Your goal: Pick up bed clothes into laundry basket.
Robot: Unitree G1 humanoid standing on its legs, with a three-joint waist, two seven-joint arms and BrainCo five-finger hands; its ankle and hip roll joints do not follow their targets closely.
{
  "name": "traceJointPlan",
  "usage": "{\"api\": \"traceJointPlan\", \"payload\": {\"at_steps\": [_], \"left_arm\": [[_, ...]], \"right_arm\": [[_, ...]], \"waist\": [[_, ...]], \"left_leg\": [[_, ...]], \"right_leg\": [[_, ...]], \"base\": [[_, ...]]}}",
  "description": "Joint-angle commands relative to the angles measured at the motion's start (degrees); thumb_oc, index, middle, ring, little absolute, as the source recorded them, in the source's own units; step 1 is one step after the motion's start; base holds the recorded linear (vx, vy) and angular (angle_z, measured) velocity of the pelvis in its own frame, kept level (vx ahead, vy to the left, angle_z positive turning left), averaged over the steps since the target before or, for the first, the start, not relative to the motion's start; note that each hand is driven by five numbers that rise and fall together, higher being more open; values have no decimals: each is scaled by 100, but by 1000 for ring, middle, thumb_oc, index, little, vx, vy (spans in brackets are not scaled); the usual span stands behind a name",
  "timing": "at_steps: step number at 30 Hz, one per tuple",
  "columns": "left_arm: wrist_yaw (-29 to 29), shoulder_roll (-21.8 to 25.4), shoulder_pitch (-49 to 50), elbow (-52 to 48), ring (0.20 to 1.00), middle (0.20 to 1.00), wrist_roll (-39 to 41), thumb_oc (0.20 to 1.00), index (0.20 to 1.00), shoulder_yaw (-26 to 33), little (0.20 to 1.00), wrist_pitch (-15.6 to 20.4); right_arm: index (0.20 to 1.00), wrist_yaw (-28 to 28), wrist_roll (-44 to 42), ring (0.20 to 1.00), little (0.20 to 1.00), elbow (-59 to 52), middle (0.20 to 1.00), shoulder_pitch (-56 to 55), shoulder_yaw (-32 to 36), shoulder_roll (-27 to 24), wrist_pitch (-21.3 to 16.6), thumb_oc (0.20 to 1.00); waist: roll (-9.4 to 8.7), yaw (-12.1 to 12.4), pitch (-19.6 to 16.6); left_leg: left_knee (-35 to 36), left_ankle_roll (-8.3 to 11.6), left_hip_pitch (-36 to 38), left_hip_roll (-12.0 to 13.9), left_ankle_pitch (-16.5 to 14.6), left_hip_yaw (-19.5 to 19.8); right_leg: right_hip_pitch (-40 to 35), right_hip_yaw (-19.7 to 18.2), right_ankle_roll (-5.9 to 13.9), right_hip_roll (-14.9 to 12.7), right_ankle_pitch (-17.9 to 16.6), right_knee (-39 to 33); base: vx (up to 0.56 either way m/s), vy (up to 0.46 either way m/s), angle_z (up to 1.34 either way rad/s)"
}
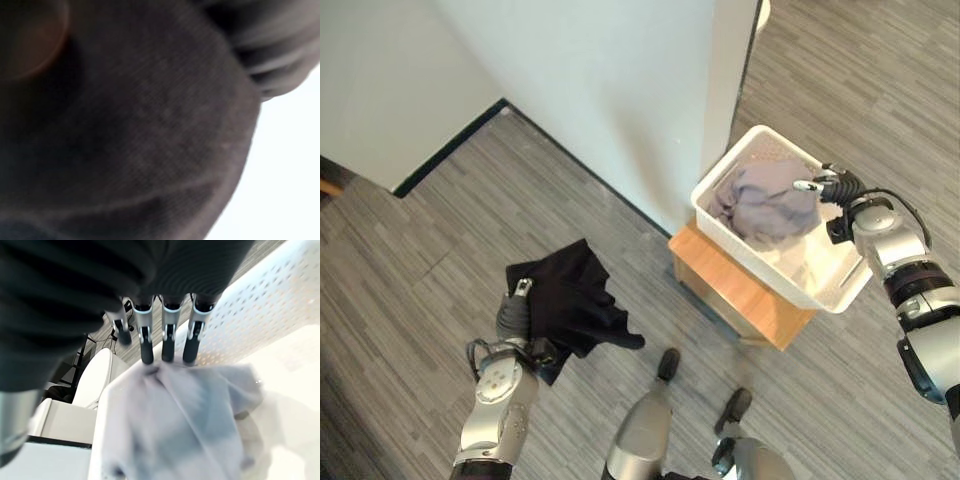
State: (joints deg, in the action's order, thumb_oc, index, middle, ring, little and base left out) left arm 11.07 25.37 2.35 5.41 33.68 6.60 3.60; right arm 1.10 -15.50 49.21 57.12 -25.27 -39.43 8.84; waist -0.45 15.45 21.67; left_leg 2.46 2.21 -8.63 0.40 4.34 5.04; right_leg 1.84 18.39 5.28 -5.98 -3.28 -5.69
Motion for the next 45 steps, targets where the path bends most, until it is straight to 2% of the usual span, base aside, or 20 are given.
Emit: {"api": "traceJointPlan", "payload": {"at_steps": [1,5,6,7,8,10,12,15,16,19,20,24,25,26,30,31,37,40,45], "left_arm": [[80,247,20,-402,200,200,169,200,200,123,200,460],[24,640,-472,-483,200,200,57,200,200,206,200,503],[-92,957,-860,-546,200,200,-11,200,200,59,200,490],[-94,973,-883,-530,200,200,-8,200,200,32,200,494],[-150,1202,-1166,-500,200,200,-50,200,200,-84,200,487],[-315,1372,-1448,-411,200,200,77,200,200,-264,200,482],[-483,1606,-1710,-342,200,200,66,200,200,-401,200,420],[-691,1830,-2044,-97,200,200,154,200,200,-769,200,345],[-695,1843,-2082,-73,200,200,159,200,200,-821,200,356],[-851,2187,-2370,94,200,200,215,200,200,-967,200,323],[-895,2205,-2675,417,200,200,345,200,200,-1137,200,280],[-895,2333,-3190,906,200,200,445,200,200,-1374,200,289],[-828,2366,-3607,1316,200,200,480,200,200,-1539,200,304],[-832,2400,-3844,1516,200,200,436,200,200,-1690,200,310],[-755,2562,-4667,2115,200,200,431,200,200,-2057,200,315],[-747,2636,-5155,2415,200,200,446,200,200,-2308,200,319],[-711,2861,-6419,2954,200,200,366,200,200,-2994,200,342],[-711,2833,-6667,3047,200,200,386,200,200,-3158,200,357],[-610,2641,-7856,3502,200,200,334,200,200,-3842,200,385]], "right_arm": [[1000,-176,396,1000,1000,-1086,1000,40,-400,-694,-202,1000],[1000,-369,232,1000,1000,-2533,1000,-908,72,-1056,-349,1000],[1000,-426,55,1000,1000,-3196,1000,-1450,451,-1110,-428,1000],[1000,-427,59,1000,1000,-3233,1000,-1502,503,-1116,-413,1000],[1000,-463,9,1000,1000,-3643,1000,-1804,778,-1128,-477,1000],[1000,-506,-11,1000,1000,-4133,1000,-2168,1106,-1126,-588,1000],[1000,-616,-335,1000,1000,-5001,1000,-2640,1580,-1027,-799,1000],[1000,-698,-934,1000,1000,-5521,1000,-3357,2043,-634,-979,1000],[1000,-701,-930,1000,1000,-5570,1000,-3430,2109,-623,-961,1000],[1000,-649,-889,1000,1000,-6071,1000,-4068,2787,-457,-1086,1000],[1000,-646,-1037,1000,1000,-6364,1000,-4312,3053,-377,-1203,1000],[1000,-692,-1272,1000,1000,-6586,1000,-4864,3487,-372,-1254,1000],[1000,-779,-1573,1000,1000,-6662,1000,-5005,3478,-335,-1300,1000],[1000,-814,-1655,1000,1000,-6659,1000,-5059,3498,-299,-1319,1000],[1000,-781,-1712,1000,1000,-6662,1000,-5243,3578,-209,-1392,1000],[1000,-759,-1663,1000,1000,-6612,1000,-5324,3574,-136,-1414,1000],[1000,-732,-1465,1000,1000,-6417,1000,-5754,3605,49,-1408,1000],[1000,-737,-1431,1000,1000,-6408,1000,-5810,3631,82,-1408,1000],[1000,-730,-1339,1000,1000,-6213,1000,-5842,3459,181,-1483,1000]], "waist": [[4,-168,-511],[95,-435,-655],[153,-581,-732],[144,-562,-727],[183,-649,-765],[238,-819,-833],[303,-1068,-900],[355,-1291,-974],[340,-1257,-977],[395,-1498,-1052],[427,-1714,-1096],[425,-1934,-1152],[428,-2066,-1179],[423,-2084,-1183],[451,-2263,-1210],[460,-2317,-1209],[545,-2423,-1229],[548,-2421,-1231],[583,-2456,-1302]], "left_leg": [[138,117,143,83,-63,-22],[175,138,298,98,-99,-118],[186,148,375,104,-120,-156],[185,149,383,103,-123,-152],[195,158,447,106,-137,-191],[206,163,546,120,-166,-258],[226,167,628,138,-187,-353],[251,177,732,159,-202,-453],[251,178,739,159,-205,-454],[254,199,818,190,-237,-563],[254,215,844,212,-253,-639],[254,236,893,247,-278,-731],[254,252,912,265,-286,-790],[254,256,915,270,-285,-807],[254,268,930,279,-302,-896],[254,271,927,277,-309,-941],[254,262,953,237,-341,-994],[254,260,960,227,-344,-984],[254,249,981,205,-368,-976]], "right_leg": [[-93,-311,244,-381,425,465],[-216,-358,256,-392,452,420],[-284,-370,268,-406,473,405],[-294,-365,268,-406,476,404],[-340,-393,276,-411,483,390],[-396,-441,288,-417,490,374],[-413,-522,295,-417,497,358],[-448,-600,287,-411,506,349],[-455,-600,287,-411,508,348],[-475,-708,295,-384,515,329],[-464,-782,297,-364,510,322],[-446,-882,300,-333,487,313],[-432,-937,308,-319,468,308],[-425,-950,308,-314,468,313],[-405,-1016,330,-299,445,286],[-382,-1063,354,-293,420,261],[-390,-1090,444,-337,359,213],[-408,-1071,454,-341,354,201],[-463,-1005,514,-358,333,158]], "base": [[22,35,-23],[21,2,-13],[0,0,0],[29,-9,-7],[26,7,-8],[32,4,-13],[33,-2,-13],[24,-20,-13],[17,-4,-21],[31,-9,-21],[33,-16,-20],[33,-15,-22],[39,-16,-24],[34,-19,-24],[32,-8,-16],[35,-5,-7],[45,-8,-10],[31,0,-1],[45,-4,2]]}}
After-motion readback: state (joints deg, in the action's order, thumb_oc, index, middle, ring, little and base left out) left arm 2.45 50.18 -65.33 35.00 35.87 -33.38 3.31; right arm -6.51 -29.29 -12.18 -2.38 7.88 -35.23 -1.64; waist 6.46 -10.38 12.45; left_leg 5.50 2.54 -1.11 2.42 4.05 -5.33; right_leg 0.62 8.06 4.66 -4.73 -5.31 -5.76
